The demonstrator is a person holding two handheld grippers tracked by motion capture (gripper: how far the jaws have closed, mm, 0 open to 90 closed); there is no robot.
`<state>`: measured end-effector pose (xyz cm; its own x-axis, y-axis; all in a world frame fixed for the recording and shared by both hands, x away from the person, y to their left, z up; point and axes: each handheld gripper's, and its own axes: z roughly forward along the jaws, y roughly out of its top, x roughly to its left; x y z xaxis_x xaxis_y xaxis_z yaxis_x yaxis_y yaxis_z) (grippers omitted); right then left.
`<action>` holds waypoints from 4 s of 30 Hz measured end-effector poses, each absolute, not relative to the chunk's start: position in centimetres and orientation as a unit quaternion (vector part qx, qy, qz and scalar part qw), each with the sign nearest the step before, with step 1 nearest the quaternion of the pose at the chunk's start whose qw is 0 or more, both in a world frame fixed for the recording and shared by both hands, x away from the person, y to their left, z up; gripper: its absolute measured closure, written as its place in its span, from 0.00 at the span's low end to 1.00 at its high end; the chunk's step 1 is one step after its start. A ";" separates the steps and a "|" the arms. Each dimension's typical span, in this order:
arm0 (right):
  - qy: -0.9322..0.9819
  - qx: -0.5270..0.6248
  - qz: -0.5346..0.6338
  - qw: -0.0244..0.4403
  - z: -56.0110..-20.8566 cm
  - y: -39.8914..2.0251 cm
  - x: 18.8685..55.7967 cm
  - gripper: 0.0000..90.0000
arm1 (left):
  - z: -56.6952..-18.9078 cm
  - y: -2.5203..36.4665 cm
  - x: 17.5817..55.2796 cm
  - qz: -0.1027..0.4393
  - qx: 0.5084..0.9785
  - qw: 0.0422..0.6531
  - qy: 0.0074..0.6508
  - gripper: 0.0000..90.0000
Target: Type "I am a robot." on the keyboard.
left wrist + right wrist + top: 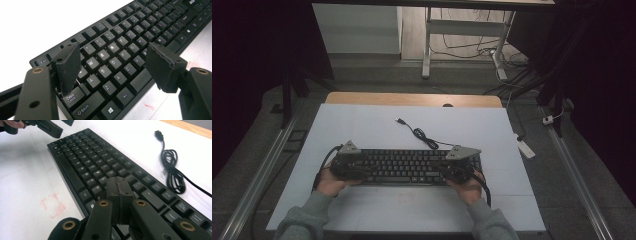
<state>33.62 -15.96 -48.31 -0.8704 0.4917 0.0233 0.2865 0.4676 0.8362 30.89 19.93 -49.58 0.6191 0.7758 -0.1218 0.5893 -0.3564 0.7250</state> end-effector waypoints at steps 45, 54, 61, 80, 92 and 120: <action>0.886 0.195 0.414 0.079 -51.4 -7.0 34.4 0.99 | -49.9 19.9 30.9 0.123 0.820 0.374 0.416 0.31; 0.889 0.194 0.405 0.085 -51.6 -6.6 34.5 0.99 | -49.9 19.9 30.9 0.122 0.821 0.373 0.415 0.31; 0.892 0.192 0.399 0.088 -51.8 -6.4 34.5 0.99 | -49.9 19.8 30.9 0.122 0.822 0.372 0.414 0.31; 0.877 0.201 0.424 0.103 -50.9 -7.3 34.4 0.84 | -50.1 19.8 30.9 0.123 0.823 0.369 0.413 0.31; 0.859 0.216 0.448 0.120 -49.6 -10.6 33.9 0.65 | -50.1 19.9 30.9 0.124 0.822 0.368 0.416 0.31; 0.834 0.281 0.445 0.163 -49.5 -20.1 32.6 0.55 | -50.0 20.5 30.9 0.132 0.812 0.378 0.425 0.31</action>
